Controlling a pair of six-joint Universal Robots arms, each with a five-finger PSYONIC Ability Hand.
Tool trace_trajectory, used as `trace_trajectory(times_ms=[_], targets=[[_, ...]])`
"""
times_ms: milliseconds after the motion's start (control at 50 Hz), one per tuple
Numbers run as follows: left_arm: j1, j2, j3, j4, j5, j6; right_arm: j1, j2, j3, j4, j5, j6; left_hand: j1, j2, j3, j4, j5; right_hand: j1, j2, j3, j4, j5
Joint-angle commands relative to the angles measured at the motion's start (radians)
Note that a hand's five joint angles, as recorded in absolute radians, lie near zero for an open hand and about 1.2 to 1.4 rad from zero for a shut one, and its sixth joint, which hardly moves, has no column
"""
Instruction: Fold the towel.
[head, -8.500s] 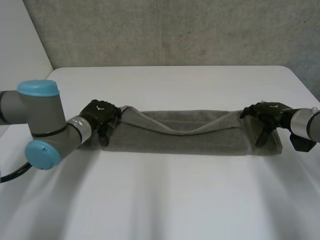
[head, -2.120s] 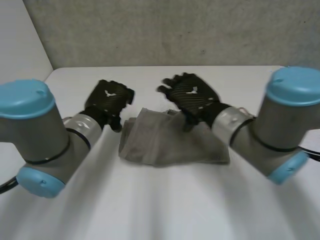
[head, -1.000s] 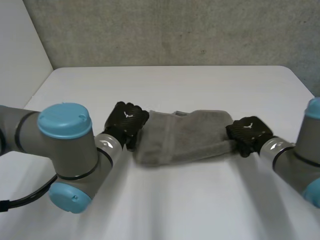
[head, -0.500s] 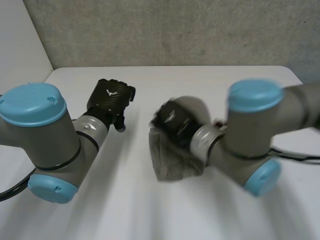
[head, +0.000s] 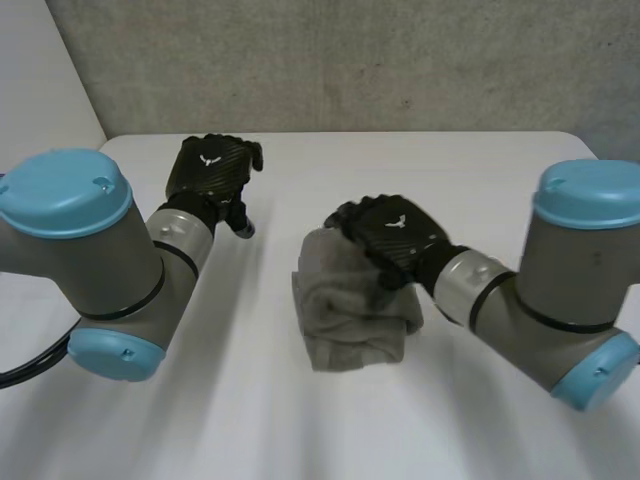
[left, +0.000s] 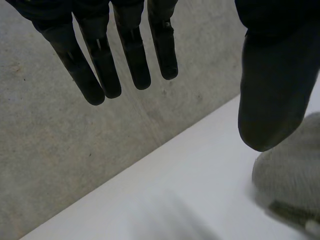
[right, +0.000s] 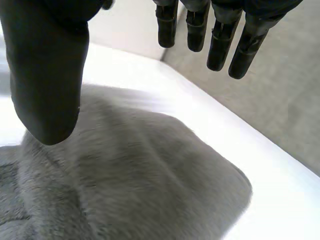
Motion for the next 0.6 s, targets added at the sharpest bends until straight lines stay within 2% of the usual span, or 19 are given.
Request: trace_trajectory(times_ms=[20, 100, 280, 440, 600], targets=[[-0.043, -0.049, 0.023, 0.023, 0.003, -0.042, -0.065, -0.011, 0.024, 0.002, -0.006, 0.117, -0.110, -0.107, -0.101, -0.113, -0.264, -0.057, -0.078, -0.070, -0.081, -0.021], [-0.083, -0.092, 0.039, 0.023, 0.003, -0.042, -0.090, -0.008, 0.022, 0.004, -0.014, 0.169, -0.110, -0.107, -0.101, -0.113, -0.264, -0.057, -0.078, -0.070, -0.081, -0.021], [-0.115, -0.197, 0.076, 0.023, 0.004, -0.041, -0.111, 0.023, 0.002, -0.007, -0.012, 0.179, -0.131, -0.127, -0.122, -0.133, -0.284, -0.057, -0.078, -0.070, -0.081, -0.021], [-0.152, -0.319, 0.093, 0.014, 0.007, -0.035, -0.110, 0.190, -0.041, -0.001, 0.008, 0.159, -0.196, -0.192, -0.186, -0.198, -0.349, -0.057, -0.078, -0.070, -0.081, -0.021], [-0.152, -0.292, 0.079, 0.009, 0.007, -0.031, -0.111, 0.232, -0.064, 0.007, 0.023, 0.140, -0.196, -0.192, -0.186, -0.198, -0.349, -0.057, -0.078, -0.070, -0.081, -0.021]])
